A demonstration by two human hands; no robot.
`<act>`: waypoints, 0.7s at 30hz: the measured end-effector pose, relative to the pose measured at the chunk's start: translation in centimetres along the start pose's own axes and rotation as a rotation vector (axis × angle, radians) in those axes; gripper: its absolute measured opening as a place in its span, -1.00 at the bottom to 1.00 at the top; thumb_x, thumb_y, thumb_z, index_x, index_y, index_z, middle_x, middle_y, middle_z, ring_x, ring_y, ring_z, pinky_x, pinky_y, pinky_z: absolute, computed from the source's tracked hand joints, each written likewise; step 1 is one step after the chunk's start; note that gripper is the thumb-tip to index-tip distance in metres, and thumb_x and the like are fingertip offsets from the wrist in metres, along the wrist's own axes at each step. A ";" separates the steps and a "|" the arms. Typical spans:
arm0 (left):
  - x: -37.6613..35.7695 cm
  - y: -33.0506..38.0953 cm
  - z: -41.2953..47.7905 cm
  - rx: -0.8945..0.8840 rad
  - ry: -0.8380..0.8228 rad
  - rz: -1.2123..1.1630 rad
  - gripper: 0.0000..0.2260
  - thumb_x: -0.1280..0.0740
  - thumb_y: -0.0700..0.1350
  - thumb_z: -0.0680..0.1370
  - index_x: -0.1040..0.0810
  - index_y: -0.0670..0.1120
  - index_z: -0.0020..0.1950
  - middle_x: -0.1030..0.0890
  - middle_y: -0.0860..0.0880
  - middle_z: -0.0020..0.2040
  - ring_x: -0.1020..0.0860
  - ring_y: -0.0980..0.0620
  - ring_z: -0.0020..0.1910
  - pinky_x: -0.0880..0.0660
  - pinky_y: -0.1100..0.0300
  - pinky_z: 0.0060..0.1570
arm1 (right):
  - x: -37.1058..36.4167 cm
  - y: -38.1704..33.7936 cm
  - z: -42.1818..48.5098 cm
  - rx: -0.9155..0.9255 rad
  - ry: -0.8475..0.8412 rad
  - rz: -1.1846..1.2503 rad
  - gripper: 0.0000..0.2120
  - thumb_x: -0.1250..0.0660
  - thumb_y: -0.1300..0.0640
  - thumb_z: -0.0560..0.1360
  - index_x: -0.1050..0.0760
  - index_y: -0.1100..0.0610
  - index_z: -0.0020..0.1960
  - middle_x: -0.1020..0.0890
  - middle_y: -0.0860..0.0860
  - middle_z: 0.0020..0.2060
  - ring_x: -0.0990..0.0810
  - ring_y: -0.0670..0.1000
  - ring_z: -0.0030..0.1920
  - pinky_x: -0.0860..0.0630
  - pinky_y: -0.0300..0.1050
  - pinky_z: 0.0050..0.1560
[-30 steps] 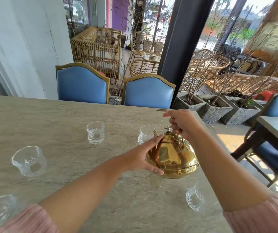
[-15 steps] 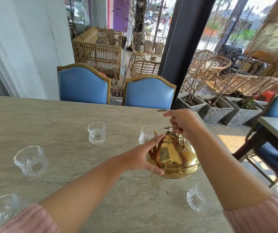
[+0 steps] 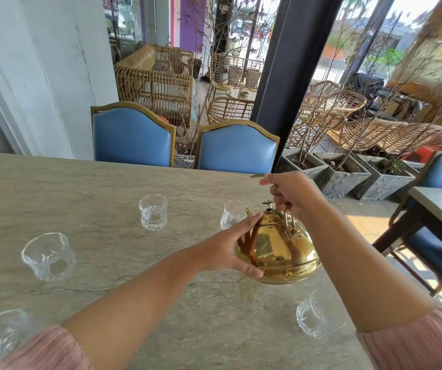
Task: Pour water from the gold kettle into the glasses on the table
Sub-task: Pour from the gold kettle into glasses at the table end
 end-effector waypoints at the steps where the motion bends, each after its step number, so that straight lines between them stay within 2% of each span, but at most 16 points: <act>1: 0.0 0.0 0.0 -0.003 0.002 0.002 0.00 -0.55 0.00 0.34 0.11 0.29 0.51 0.05 0.20 0.55 -0.04 0.13 0.50 -0.08 0.21 0.39 | 0.0 0.0 0.0 -0.004 0.001 0.001 -0.75 -0.25 0.21 0.54 -0.50 0.32 0.16 -0.33 0.02 -0.45 -0.21 -0.04 -0.48 -0.20 -0.20 -0.49; 7: 0.1 0.2 -0.1 -0.007 -0.001 0.001 0.00 -0.55 -0.02 0.34 0.10 0.28 0.52 0.01 0.16 0.56 -0.07 0.12 0.49 -0.10 0.20 0.40 | 0.2 -0.1 0.0 -0.008 0.004 -0.011 -0.77 -0.24 0.19 0.56 -0.52 0.30 0.12 -0.34 0.02 -0.44 -0.21 -0.04 -0.48 -0.20 -0.19 -0.46; 13: 0.2 0.2 -0.1 -0.008 0.003 -0.004 0.00 -0.55 0.00 0.33 0.09 0.30 0.51 0.02 0.16 0.56 -0.07 0.09 0.51 -0.11 0.06 0.47 | 0.0 -0.3 -0.2 -0.024 0.000 -0.023 -0.79 -0.24 0.21 0.55 -0.50 0.29 0.13 -0.32 0.02 -0.43 -0.20 -0.04 -0.47 -0.20 -0.21 -0.49; 18: 0.3 0.1 0.0 -0.013 0.007 -0.003 0.01 -0.56 0.00 0.33 0.09 0.31 0.50 0.01 0.15 0.57 -0.06 0.09 0.52 -0.10 0.08 0.47 | 0.2 -0.2 -0.2 -0.022 0.008 -0.027 -0.80 -0.24 0.19 0.55 -0.51 0.28 0.11 -0.33 0.02 -0.44 -0.21 -0.04 -0.47 -0.18 -0.19 -0.45; 21: 0.2 0.0 0.0 -0.028 0.000 0.038 0.01 -0.55 0.00 0.33 0.12 0.33 0.50 0.06 0.17 0.56 -0.02 0.13 0.51 -0.06 0.16 0.45 | 0.2 0.0 -0.6 0.003 0.021 0.002 -0.83 -0.24 0.18 0.56 -0.53 0.26 0.04 -0.35 0.02 -0.44 -0.21 -0.04 -0.48 -0.18 -0.18 -0.45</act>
Point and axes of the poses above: each hand's wrist, its own z-axis towards the middle knuckle, its own x-axis out of the back of the hand, y = z × x, the point moved 7 cm from there along z, towards the middle knuckle
